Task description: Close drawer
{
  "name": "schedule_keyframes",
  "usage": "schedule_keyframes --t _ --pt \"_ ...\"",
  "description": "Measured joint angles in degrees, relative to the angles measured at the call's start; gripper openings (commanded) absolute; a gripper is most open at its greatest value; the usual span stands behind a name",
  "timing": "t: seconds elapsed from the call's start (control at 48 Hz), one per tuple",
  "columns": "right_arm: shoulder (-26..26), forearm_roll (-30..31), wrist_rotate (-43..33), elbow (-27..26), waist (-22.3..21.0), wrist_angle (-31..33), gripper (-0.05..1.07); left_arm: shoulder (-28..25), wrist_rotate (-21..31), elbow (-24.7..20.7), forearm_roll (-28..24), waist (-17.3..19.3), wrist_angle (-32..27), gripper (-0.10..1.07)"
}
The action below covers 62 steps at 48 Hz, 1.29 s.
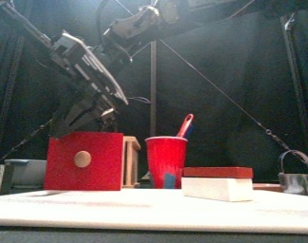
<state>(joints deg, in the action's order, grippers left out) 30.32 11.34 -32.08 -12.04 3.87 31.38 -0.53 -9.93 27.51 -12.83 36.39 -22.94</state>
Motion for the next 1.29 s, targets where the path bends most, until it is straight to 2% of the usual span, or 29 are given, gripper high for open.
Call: schedule_keyframes --t 0.229,0.458,0.708,0.917,1.292 --pt "5.3 5.1 -0.4 -7.7 -0.2 0.0 0.2 -0.4 0.0 -0.3 0.0 0.0 -0.3 0.02" --pt "8.5 7.3 -0.4 -16.5 -1.1 1.3 0.2 -0.4 0.0 -0.3 0.0 0.0 -0.4 0.02" --pt "11.2 11.7 0.6 -23.0 -5.7 13.0 0.2 -0.5 0.0 -0.3 0.1 -0.1 -0.4 0.02" --pt "11.7 12.7 1.8 -26.5 -6.9 20.0 0.2 -0.5 0.0 -0.3 0.1 -0.1 -0.3 0.02" --pt "13.2 10.5 3.3 -28.3 -6.2 21.4 0.2 -0.5 0.0 -0.2 0.0 -0.1 -0.2 0.02"
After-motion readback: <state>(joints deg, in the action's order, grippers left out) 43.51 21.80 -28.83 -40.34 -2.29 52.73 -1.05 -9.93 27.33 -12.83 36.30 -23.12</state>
